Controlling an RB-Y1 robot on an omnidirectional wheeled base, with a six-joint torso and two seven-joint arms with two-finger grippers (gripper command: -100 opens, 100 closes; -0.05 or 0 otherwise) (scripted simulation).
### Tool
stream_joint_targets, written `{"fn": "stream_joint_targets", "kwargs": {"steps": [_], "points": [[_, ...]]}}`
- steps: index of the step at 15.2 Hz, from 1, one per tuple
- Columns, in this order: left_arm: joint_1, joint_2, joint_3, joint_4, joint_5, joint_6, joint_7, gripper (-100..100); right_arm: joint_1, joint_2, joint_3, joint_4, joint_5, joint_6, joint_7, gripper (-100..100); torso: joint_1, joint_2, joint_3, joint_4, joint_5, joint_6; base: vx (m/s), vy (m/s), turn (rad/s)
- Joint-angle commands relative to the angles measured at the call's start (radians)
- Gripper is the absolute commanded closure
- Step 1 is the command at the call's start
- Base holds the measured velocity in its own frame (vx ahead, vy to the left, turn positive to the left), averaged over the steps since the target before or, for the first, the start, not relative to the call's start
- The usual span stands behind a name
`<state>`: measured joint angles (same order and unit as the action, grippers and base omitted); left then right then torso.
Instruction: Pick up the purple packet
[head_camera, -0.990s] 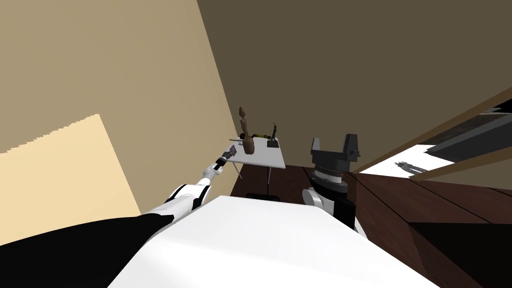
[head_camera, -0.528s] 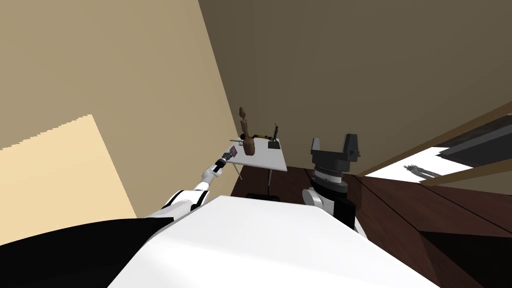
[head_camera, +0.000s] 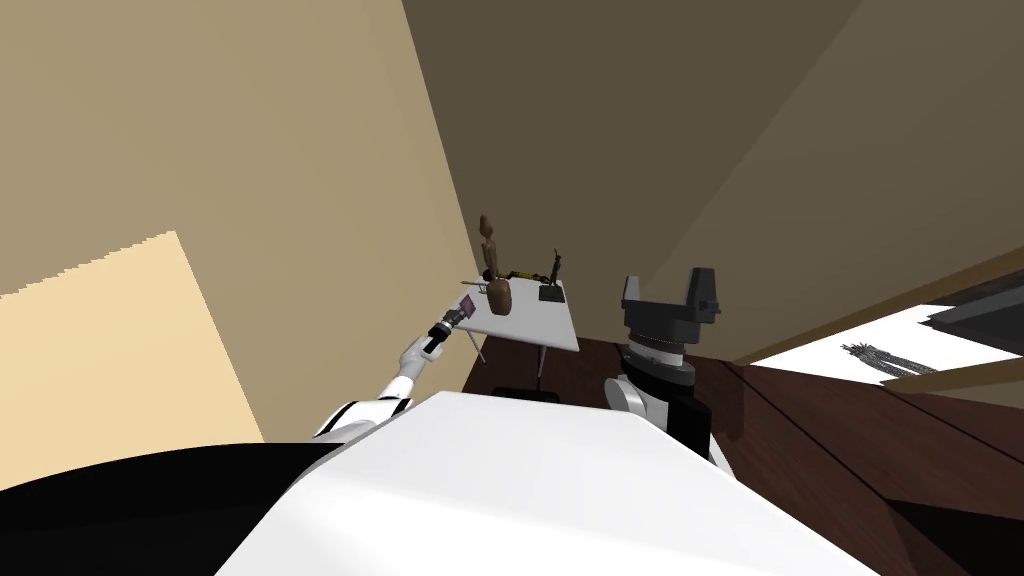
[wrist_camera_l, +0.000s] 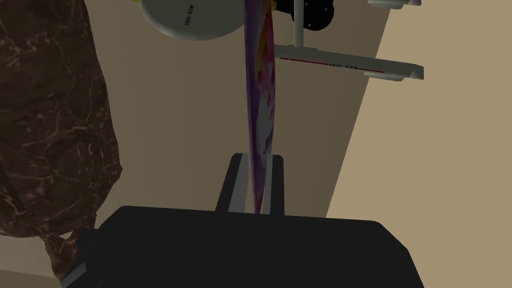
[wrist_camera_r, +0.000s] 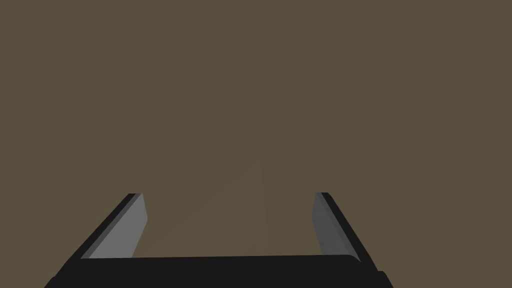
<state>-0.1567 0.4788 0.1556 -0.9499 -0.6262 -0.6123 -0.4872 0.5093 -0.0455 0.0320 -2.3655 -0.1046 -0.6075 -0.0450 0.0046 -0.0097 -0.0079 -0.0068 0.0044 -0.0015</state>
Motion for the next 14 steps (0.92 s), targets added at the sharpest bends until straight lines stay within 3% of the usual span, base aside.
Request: {"fn": "stream_joint_targets", "kwargs": {"steps": [1, 2, 3, 6, 7, 10, 11, 14], "points": [[0.023, 0.002, 0.003, -0.05, -0.009, 0.0, 0.013, 100, 0.0, 0.0, 0.0, 0.0, 0.0, 0.0, 0.0, 0, 0.0, 0.0, 0.0, 0.0, 0.0, 0.0, 0.051, -0.013, 0.014], [0.023, 0.002, 0.003, -0.054, -0.009, 0.0, 0.013, 100, 0.0, 0.0, 0.0, 0.0, 0.0, 0.0, 0.0, 0, 0.0, 0.001, 0.001, 0.0, 0.0, 0.001, 0.017, -0.007, -0.013], [0.071, -0.012, 0.028, -0.093, -0.058, -0.004, 0.063, 100, 0.0, 0.0, 0.0, 0.0, 0.0, 0.0, 0.0, 0, 0.0, 0.003, 0.002, 0.001, 0.0, 0.001, 0.06, -0.007, 0.094], [0.097, -0.012, 0.028, -0.151, -0.064, -0.004, 0.063, 100, 0.0, 0.0, 0.0, 0.0, 0.0, 0.0, 0.0, 0, 0.0, 0.001, 0.001, 0.0, 0.0, 0.0, 0.076, -0.014, 0.067], [0.139, -0.026, 0.052, -0.175, -0.11, -0.009, 0.11, 100, 0.0, 0.0, 0.0, 0.0, 0.0, 0.0, 0.0, 0, 0.0, 0.002, 0.001, 0.001, -0.001, 0.001, 0.089, -0.021, 0.056], [0.171, -0.026, 0.052, -0.246, -0.119, -0.009, 0.113, 100, 0.0, 0.0, 0.0, 0.0, 0.0, 0.0, 0.0, 0, -0.001, 0.0, 0.0, 0.0, -0.001, 0.0, 0.091, -0.019, 0.069], [0.215, -0.041, 0.077, -0.274, -0.166, -0.013, 0.163, 100, 0.0, 0.0, 0.0, 0.0, 0.0, 0.0, 0.0, 0, -0.001, 0.001, 0.001, 0.001, -0.001, 0.001, 0.083, -0.008, 0.071], [0.246, -0.041, 0.077, -0.346, -0.174, -0.013, 0.163, 100, 0.0, 0.0, 0.0, 0.0, 0.0, 0.0, 0.0, 0, -0.001, 0.0, 0.0, 0.0, -0.001, 0.0, 0.077, -0.019, 0.069]]}}
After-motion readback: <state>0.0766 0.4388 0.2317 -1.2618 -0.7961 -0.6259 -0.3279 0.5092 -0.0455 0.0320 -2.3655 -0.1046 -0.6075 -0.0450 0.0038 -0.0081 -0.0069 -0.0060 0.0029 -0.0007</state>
